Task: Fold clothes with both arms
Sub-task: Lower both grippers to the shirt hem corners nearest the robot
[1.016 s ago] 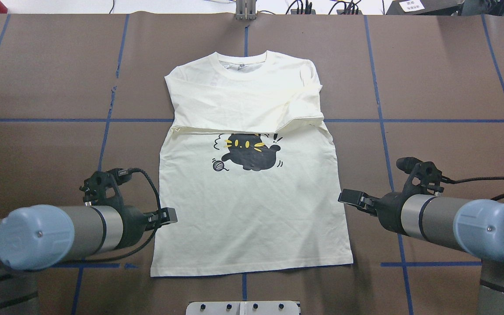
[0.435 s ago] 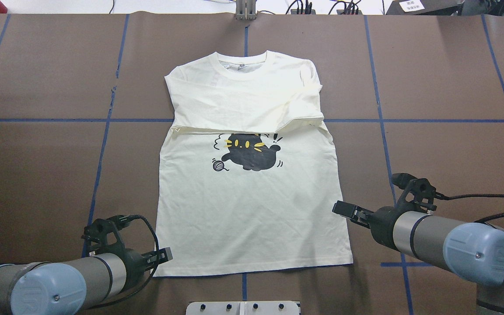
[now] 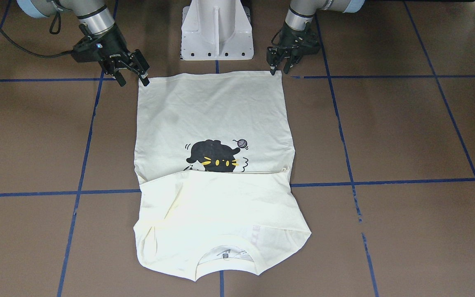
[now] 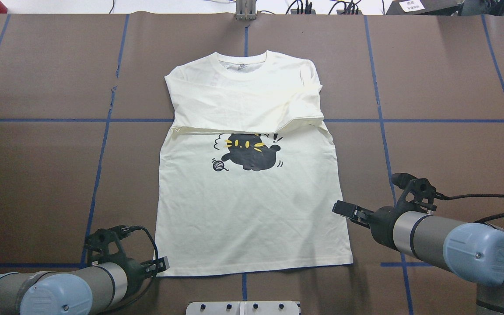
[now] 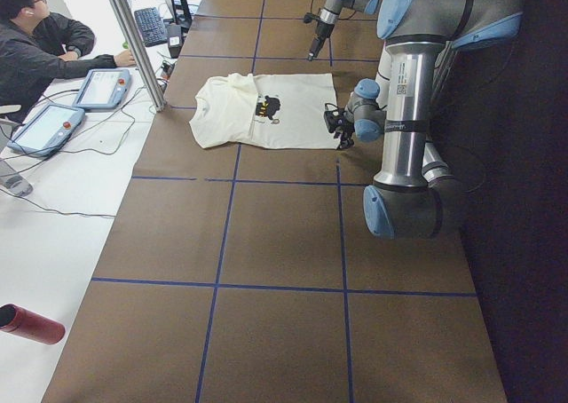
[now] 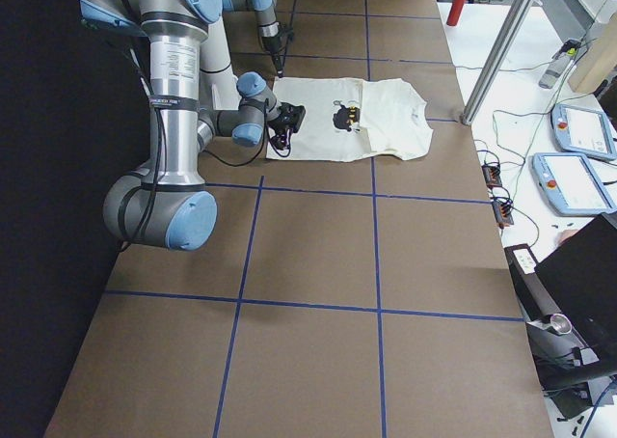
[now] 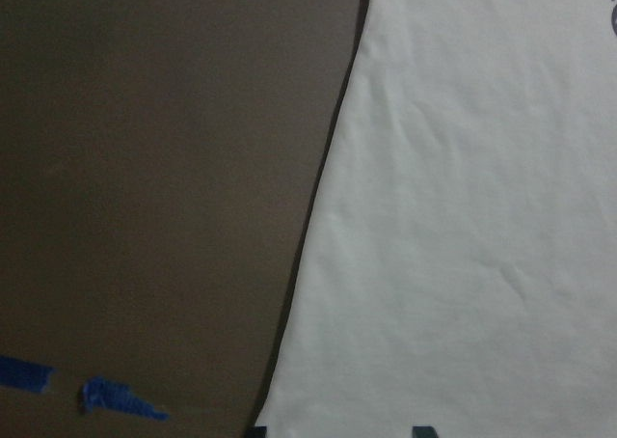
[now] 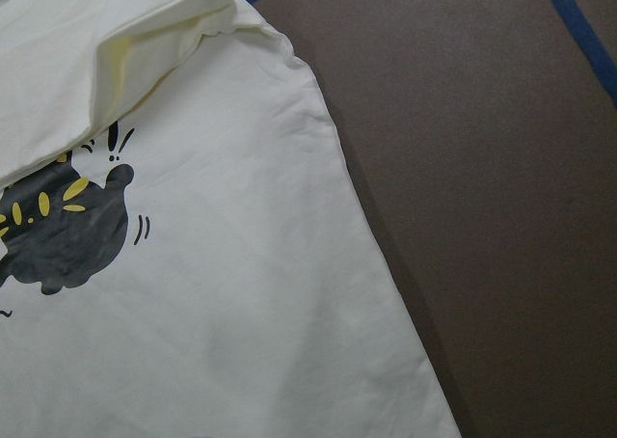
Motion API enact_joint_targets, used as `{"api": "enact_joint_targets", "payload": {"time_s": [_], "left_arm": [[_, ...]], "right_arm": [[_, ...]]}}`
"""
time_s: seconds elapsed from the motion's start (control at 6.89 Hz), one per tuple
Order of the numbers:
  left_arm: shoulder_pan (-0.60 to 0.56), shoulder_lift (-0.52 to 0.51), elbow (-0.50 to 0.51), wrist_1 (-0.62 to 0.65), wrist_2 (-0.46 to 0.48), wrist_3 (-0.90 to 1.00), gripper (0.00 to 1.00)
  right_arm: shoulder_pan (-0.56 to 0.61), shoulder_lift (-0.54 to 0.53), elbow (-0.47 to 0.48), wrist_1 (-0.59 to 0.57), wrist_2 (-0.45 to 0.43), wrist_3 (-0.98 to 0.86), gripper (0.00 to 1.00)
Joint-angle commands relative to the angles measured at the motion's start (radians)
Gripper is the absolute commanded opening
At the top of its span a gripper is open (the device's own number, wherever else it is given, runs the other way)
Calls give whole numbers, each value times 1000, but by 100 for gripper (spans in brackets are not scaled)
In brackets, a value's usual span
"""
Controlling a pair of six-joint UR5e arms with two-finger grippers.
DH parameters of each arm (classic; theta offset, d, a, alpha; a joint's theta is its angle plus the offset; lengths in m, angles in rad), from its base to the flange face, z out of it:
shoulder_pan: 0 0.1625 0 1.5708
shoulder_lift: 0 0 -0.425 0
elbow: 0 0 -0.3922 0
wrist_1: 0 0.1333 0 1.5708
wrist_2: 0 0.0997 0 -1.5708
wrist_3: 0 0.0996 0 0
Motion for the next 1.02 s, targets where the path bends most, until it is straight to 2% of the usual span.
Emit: {"api": "enact_joint_targets", "payload": {"time_s": [0.0, 0.58, 0.87], "left_arm": [[9, 0, 10, 0, 0, 1, 57], [15, -6, 21, 0, -1, 4, 53], [16, -8, 21, 0, 0, 1, 42]], "right_arm": [[0, 0, 0, 0, -2, 0, 97], [0, -2, 2, 0, -11, 0, 97], [0, -2, 0, 0, -11, 2, 97]]}}
